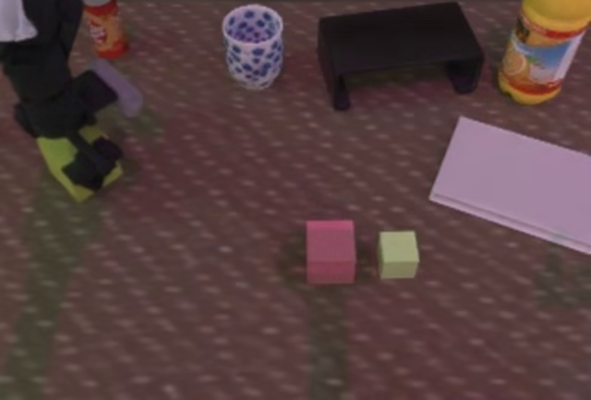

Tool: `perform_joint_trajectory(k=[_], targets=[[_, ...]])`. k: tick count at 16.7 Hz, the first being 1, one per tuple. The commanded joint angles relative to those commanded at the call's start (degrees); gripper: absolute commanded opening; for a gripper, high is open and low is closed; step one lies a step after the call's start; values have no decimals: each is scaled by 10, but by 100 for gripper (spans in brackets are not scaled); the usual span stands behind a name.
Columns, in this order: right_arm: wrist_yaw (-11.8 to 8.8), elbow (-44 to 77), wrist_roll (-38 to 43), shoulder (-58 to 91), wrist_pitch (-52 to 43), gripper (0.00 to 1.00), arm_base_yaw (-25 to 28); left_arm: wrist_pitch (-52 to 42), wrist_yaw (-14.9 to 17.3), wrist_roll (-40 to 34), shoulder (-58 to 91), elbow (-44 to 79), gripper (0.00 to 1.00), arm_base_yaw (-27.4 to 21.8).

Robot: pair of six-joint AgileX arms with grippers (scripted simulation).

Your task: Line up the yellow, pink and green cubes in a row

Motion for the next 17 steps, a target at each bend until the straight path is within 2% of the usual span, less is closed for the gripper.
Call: perform_joint_trajectory(k=[3, 9, 14, 17], targets=[[0, 0, 0, 0, 0, 100, 0, -24, 0, 1, -6, 18, 0, 1], [0, 0, 0, 0, 0, 100, 0, -129, 0, -1, -44, 84, 0, 11], [0, 0, 0, 0, 0, 100, 0, -130, -1, -1, -43, 85, 0, 7], [0, 0, 0, 0, 0, 100, 0, -127, -1, -38, -51, 76, 0, -10]])
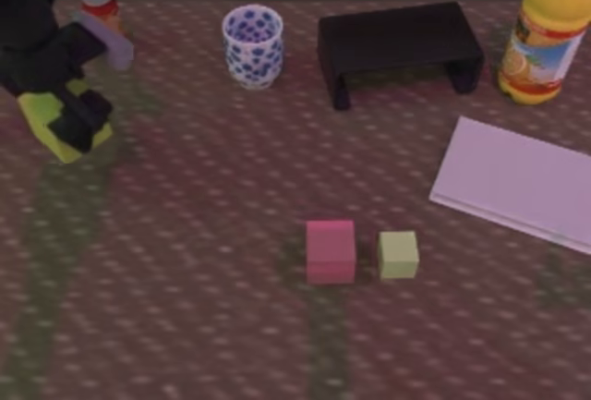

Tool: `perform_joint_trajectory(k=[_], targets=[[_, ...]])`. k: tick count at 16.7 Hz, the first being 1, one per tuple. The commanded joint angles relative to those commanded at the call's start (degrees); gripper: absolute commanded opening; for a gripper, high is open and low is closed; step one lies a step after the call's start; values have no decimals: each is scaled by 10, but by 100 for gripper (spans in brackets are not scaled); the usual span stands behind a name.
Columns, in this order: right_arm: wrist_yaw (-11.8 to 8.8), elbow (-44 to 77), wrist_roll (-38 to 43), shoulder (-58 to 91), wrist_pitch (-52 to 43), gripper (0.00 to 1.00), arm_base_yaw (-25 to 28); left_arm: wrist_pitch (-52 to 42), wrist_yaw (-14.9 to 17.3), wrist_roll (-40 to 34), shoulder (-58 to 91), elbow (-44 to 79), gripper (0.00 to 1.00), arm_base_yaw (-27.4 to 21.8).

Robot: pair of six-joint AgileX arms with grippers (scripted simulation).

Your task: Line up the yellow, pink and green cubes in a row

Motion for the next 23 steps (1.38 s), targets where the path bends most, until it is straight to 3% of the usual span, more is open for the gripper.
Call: perform_joint_trajectory(k=[5, 12, 15, 18, 23], targets=[[0, 0, 0, 0, 0, 100, 0, 10, -1, -170, -36, -50, 0, -73], [0, 0, 0, 0, 0, 100, 0, 30, -2, -548, -113, -163, 0, -210], [0, 0, 0, 0, 0, 100, 0, 43, -4, -668, -149, -203, 0, -259], [0, 0, 0, 0, 0, 100, 0, 54, -6, -734, -175, -229, 0, -290], [0, 0, 0, 0, 0, 100, 0, 57, -7, -746, -181, -235, 0, -296]])
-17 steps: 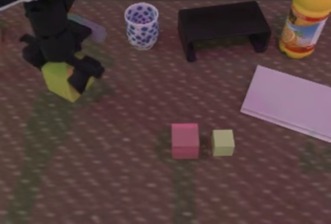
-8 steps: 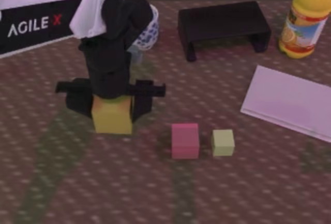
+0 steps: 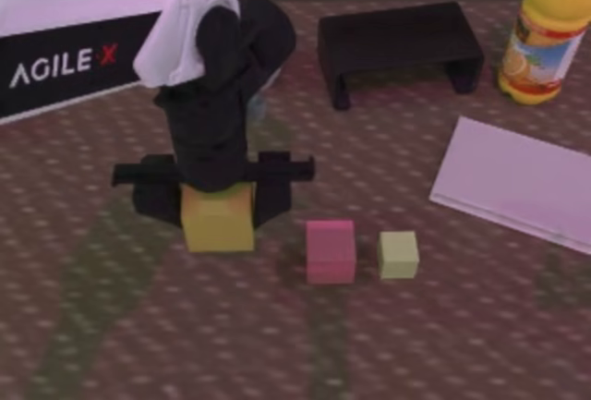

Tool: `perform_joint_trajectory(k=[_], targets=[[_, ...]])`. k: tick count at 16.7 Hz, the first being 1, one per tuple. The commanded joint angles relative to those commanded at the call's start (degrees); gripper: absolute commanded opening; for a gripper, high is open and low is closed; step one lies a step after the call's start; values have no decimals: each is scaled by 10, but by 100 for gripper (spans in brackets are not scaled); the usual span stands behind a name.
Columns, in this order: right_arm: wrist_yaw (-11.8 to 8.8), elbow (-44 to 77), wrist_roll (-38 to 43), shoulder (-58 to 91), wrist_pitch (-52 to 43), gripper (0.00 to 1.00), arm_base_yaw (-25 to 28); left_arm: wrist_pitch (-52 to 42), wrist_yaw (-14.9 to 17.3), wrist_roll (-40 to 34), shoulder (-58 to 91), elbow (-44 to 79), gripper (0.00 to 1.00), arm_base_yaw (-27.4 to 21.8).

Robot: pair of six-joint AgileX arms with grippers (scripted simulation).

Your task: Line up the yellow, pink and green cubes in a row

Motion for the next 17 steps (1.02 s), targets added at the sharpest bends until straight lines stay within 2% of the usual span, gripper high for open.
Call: perform_joint_trajectory(k=[4, 9, 14, 17], targets=[[0, 0, 0, 0, 0, 100, 0, 22, 1, 3, 11, -14, 0, 3], [0, 0, 0, 0, 0, 100, 0, 129, 1, 5, 53, -72, 0, 4], [0, 0, 0, 0, 0, 100, 0, 142, 0, 4, 61, -81, 0, 4], [0, 0, 0, 0, 0, 100, 0, 142, 0, 4, 61, -81, 23, 4]])
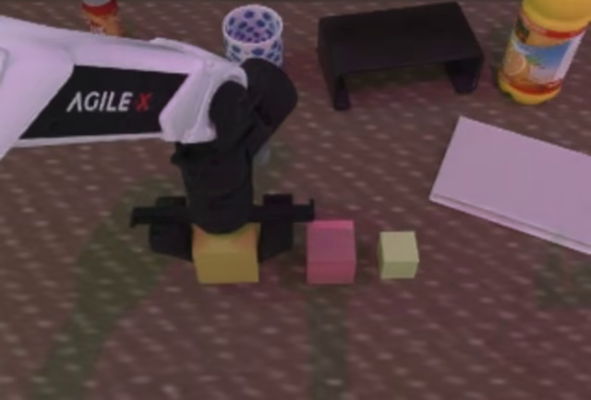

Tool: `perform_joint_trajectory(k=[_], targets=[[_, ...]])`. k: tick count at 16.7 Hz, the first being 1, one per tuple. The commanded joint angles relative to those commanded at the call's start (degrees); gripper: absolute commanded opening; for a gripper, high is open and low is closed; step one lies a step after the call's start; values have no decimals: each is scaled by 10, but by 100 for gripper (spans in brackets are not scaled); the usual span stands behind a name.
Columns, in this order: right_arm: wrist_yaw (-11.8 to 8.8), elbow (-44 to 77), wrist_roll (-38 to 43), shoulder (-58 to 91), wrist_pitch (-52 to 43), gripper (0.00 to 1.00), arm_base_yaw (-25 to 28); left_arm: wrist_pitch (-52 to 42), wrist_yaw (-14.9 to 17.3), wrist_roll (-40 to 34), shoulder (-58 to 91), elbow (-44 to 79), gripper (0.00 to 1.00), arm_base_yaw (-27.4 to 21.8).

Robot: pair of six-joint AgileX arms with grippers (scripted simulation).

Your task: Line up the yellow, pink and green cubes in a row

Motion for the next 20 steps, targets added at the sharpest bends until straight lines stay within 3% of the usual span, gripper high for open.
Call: perform_joint_trajectory(k=[10, 20], targets=[[0, 0, 0, 0, 0, 100, 0, 0, 0, 0, 0, 0, 98, 0], [0, 0, 0, 0, 0, 100, 0, -2, 0, 0, -1, 2, 100, 0]])
